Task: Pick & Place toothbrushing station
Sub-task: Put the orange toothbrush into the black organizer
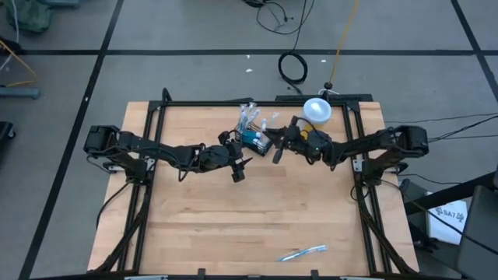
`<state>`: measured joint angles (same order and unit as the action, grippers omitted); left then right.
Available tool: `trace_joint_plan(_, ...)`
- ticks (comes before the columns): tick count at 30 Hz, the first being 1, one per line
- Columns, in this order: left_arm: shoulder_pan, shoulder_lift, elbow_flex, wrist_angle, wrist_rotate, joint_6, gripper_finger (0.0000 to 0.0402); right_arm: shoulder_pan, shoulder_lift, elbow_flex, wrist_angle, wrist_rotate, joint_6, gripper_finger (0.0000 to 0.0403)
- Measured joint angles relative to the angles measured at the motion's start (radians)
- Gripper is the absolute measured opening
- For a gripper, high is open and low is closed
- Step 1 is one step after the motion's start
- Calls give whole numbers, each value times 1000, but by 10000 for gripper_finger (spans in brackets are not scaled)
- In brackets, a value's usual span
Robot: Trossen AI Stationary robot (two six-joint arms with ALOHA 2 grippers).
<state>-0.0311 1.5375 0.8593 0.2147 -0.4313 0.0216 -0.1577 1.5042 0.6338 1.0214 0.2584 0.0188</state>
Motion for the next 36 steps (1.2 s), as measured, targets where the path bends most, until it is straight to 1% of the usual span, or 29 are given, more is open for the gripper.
trace_joint_plan(6,0,0,0,0,0,0,237,0,56,0,22,10,21,13)
trace_joint_plan(11,0,0,0,-1,1,0,237,0,65,0,12,36,33,13)
trace_joint_plan(16,0,0,0,-1,8,0,237,0,65,1,-45,105,46,13)
trace_joint_plan(20,0,0,0,-1,8,0,237,-4,65,1,-88,105,76,13)
trace_joint_plan(25,0,0,0,-1,8,0,237,-4,65,1,-98,105,76,15)
trace_joint_plan(32,0,0,0,-1,8,0,237,-4,65,1,-209,104,105,21)
trace_joint_plan(36,0,0,0,-1,8,0,237,-4,65,1,-226,104,104,20)
